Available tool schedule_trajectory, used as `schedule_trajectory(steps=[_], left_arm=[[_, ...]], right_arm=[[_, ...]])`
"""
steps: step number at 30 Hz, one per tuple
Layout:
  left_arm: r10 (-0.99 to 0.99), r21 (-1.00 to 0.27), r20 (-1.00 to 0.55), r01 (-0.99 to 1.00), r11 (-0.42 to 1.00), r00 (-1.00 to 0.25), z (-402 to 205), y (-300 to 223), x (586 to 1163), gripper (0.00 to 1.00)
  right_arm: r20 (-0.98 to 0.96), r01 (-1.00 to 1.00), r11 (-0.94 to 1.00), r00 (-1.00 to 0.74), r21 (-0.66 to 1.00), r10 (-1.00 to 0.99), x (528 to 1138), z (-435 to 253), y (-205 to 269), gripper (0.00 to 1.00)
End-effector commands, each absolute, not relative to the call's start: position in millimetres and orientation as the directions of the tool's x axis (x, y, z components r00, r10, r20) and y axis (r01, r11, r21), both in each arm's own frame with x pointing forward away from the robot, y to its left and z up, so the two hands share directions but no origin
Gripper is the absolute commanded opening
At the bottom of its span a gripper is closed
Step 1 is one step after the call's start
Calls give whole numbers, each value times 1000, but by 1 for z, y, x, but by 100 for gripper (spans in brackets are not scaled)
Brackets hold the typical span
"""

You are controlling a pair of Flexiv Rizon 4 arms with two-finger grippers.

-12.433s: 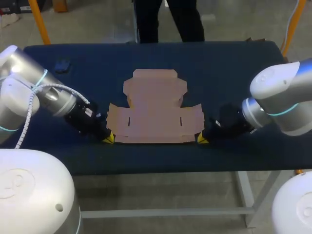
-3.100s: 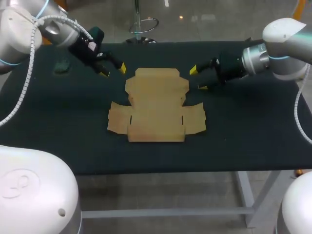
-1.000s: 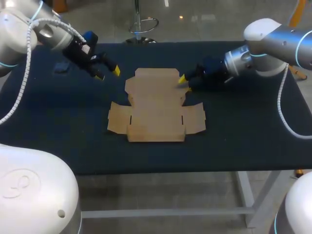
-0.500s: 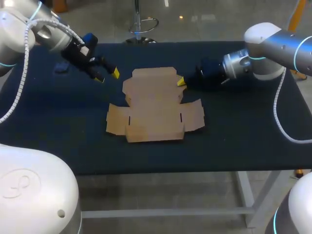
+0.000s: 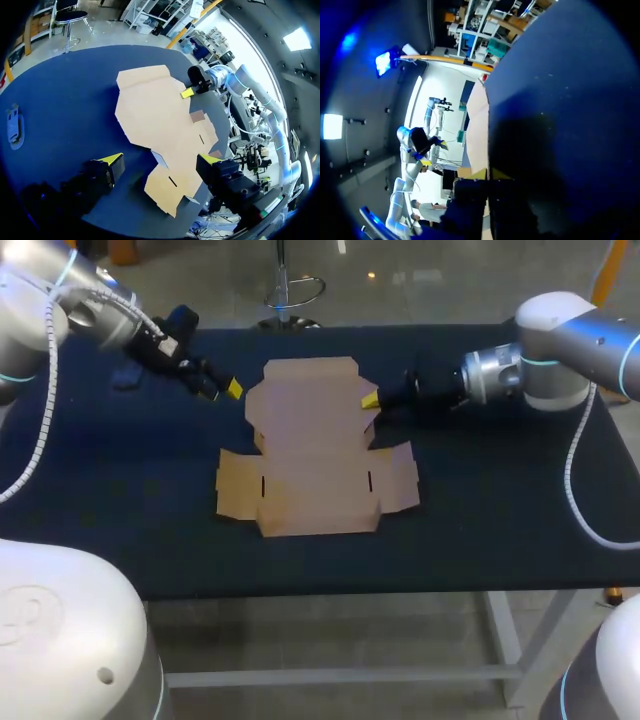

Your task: Assemble the packaging by folding the flat box into shape, placing the metal phone stand inside, and closing the box properly

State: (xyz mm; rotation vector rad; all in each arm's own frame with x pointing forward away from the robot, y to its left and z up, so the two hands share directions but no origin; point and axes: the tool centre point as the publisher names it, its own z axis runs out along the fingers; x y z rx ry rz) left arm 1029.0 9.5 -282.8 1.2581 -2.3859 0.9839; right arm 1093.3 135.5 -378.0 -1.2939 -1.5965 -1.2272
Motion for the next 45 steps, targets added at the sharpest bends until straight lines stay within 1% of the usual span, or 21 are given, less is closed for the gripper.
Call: schedule_trajectory(steps=[1, 2, 19, 21, 26, 30, 35, 40, 45], left_arm=[[-612, -570, 460, -742, 351, -643, -279, 6, 1008, 100], [-614, -593, 443, -727, 346, -653, -279, 6, 1007, 100], [-614, -593, 443, -727, 346, -653, -279, 6, 1007, 100], [-614, -593, 443, -727, 346, -653, -279, 6, 1007, 100], [-590, -683, 399, -657, 319, -702, -278, 13, 1008, 100], [-581, -742, 348, -595, 309, -735, -274, 16, 1011, 100], [-586, -781, 302, -548, 300, -752, -272, 14, 1019, 100], [-556, -828, 272, -486, 281, -786, -270, 13, 1028, 100], [-518, -856, 233, -426, 292, -823, -268, 9, 1042, 100]], right_arm=[[939, 968, 45, -252, 249, 235, 1091, -368, 132, 0], [940, 966, 45, -260, 256, 221, 1090, -365, 132, 0], [941, 964, 51, -265, 260, 211, 1089, -362, 132, 0], [934, 952, 33, -304, 303, 185, 1086, -356, 132, 0], [906, 913, 1, -405, 408, 126, 1076, -336, 123, 0], [886, 892, 10, -451, 453, 102, 1072, -325, 121, 0], [858, 863, 19, -505, 506, 88, 1071, -314, 122, 0], [829, 831, 26, -555, 555, 72, 1070, -306, 122, 0], [805, 807, 23, -591, 591, 59, 1071, -298, 122, 0]])
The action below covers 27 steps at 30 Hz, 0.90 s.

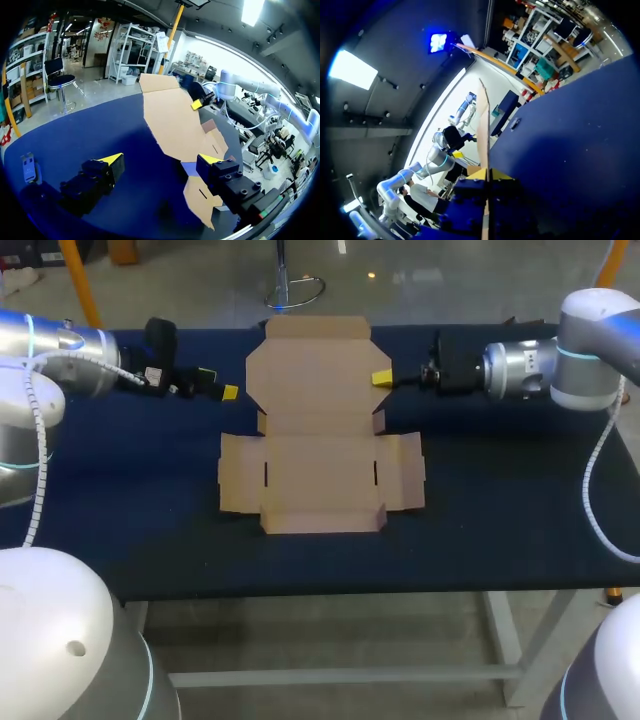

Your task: Assemble the packaging by folding the flat box into shape, placing the metal phone stand inside, and closing the box properly

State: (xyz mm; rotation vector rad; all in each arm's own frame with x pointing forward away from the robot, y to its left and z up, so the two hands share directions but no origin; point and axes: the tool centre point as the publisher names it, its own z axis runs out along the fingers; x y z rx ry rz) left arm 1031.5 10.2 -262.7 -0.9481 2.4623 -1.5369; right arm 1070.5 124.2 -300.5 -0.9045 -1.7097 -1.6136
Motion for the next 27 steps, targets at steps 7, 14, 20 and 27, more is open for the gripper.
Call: schedule_trajectory(steps=[7, 14, 20, 27], left_arm=[[-437, -880, 238, -383, 282, -868, -269, 6, 1065, 100], [-310, -907, 273, -351, 234, -911, -267, -4, 1077, 100], [-251, -913, 270, -329, 239, -930, -265, -18, 1081, 100], [-213, -920, 266, -314, 236, -940, -261, -32, 1082, 98]], right_arm=[[775, 776, 5, -631, 631, 35, 1071, -293, 122, 0], [734, 734, -16, -679, 679, 27, 1072, -285, 126, 0], [723, 722, -22, -690, 691, 34, 1078, -283, 132, 0], [714, 714, -25, -699, 700, 29, 1083, -284, 139, 0]])
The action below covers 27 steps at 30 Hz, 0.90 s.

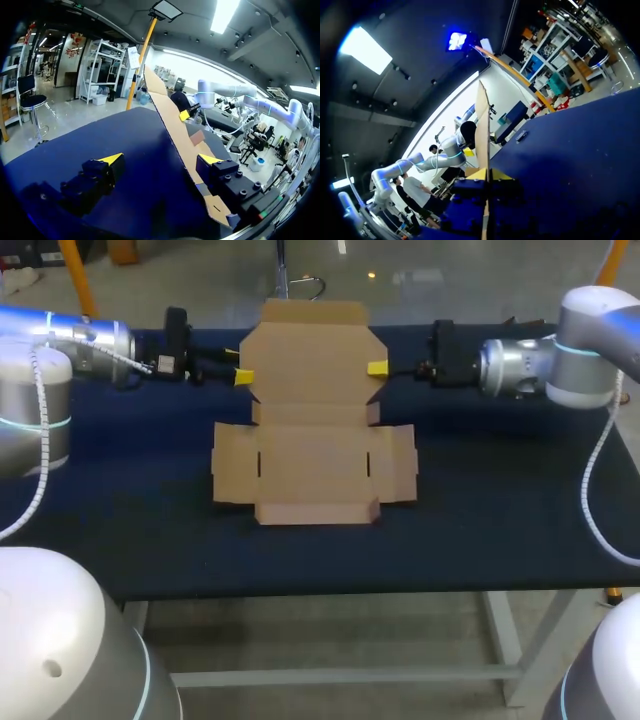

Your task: Assemble the packaging by folding the flat box into shape, placing the metal phone stand inside, and closing the box properly

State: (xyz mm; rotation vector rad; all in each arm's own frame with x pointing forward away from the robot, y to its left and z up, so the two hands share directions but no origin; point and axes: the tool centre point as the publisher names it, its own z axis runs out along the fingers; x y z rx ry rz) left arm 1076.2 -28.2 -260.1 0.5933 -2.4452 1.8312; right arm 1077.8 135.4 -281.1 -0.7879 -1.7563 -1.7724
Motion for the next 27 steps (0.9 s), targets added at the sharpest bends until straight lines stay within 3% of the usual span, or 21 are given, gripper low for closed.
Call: schedule_trajectory(steps=[1, 7, 9, 11, 15, 20, 27], left_arm=[[-210, -920, 265, -312, 237, -941, -261, -34, 1082, 96], [-180, -925, 270, -306, 223, -946, -261, -43, 1081, 86], [-161, -928, 268, -299, 222, -950, -260, -47, 1079, 70], [-154, -929, 265, -295, 224, -952, -260, -51, 1078, 61], [-142, -928, 263, -290, 232, -954, -259, -58, 1078, 59], [-126, -931, 256, -279, 235, -959, -258, -66, 1077, 44], [-112, -936, 256, -275, 219, -960, -257, -72, 1076, 39]], right_arm=[[711, 711, -29, -702, 703, 29, 1083, -284, 140, 0], [699, 698, -34, -714, 715, 42, 1085, -281, 145, 0], [696, 695, -32, -717, 718, 43, 1085, -280, 147, 0], [693, 692, -32, -720, 721, 44, 1085, -280, 148, 0], [690, 689, -32, -723, 724, 44, 1085, -279, 150, 0], [685, 684, -35, -727, 728, 45, 1086, -278, 153, 0], [681, 679, -43, -731, 733, 41, 1086, -277, 153, 0]])
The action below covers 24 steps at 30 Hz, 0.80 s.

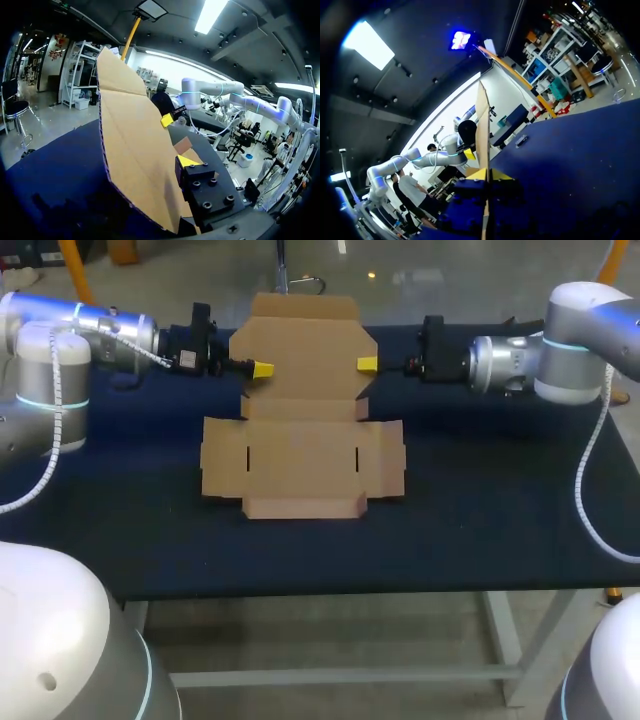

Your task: Assemble the packaging by folding the flat box into shape, placing the metal phone stand inside, and closing the box properly

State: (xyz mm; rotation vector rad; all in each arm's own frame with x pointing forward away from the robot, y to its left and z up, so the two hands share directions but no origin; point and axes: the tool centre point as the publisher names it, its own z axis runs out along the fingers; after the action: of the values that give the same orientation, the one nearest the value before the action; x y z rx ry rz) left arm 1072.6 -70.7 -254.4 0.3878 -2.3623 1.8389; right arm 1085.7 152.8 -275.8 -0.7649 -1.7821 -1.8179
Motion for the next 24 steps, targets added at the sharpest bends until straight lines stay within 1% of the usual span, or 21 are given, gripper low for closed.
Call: schedule_trajectory(steps=[1, 4, 9, 14, 19, 21, 24], left_arm=[[-111, -937, 256, -274, 217, -960, -257, -73, 1075, 38], [-106, -939, 254, -271, 211, -961, -257, -75, 1074, 36], [-101, -940, 253, -269, 210, -962, -256, -79, 1075, 31], [-99, -939, 252, -268, 214, -963, -256, -80, 1075, 22], [-98, -940, 251, -267, 214, -963, -256, -80, 1076, 12], [-97, -940, 251, -266, 215, -963, -256, -80, 1076, 5], [-93, -940, 250, -264, 215, -964, -255, -80, 1076, 1]], right_arm=[[680, 679, -45, -732, 733, 40, 1087, -277, 153, 0], [680, 678, -49, -733, 733, 37, 1087, -277, 154, 0], [678, 676, -52, -735, 735, 34, 1088, -276, 154, 0], [676, 674, -54, -736, 736, 33, 1089, -276, 153, 0], [675, 673, -54, -737, 737, 31, 1090, -275, 152, 0], [675, 673, -54, -737, 738, 30, 1090, -275, 152, 0], [674, 672, -53, -738, 738, 27, 1090, -275, 152, 0]])
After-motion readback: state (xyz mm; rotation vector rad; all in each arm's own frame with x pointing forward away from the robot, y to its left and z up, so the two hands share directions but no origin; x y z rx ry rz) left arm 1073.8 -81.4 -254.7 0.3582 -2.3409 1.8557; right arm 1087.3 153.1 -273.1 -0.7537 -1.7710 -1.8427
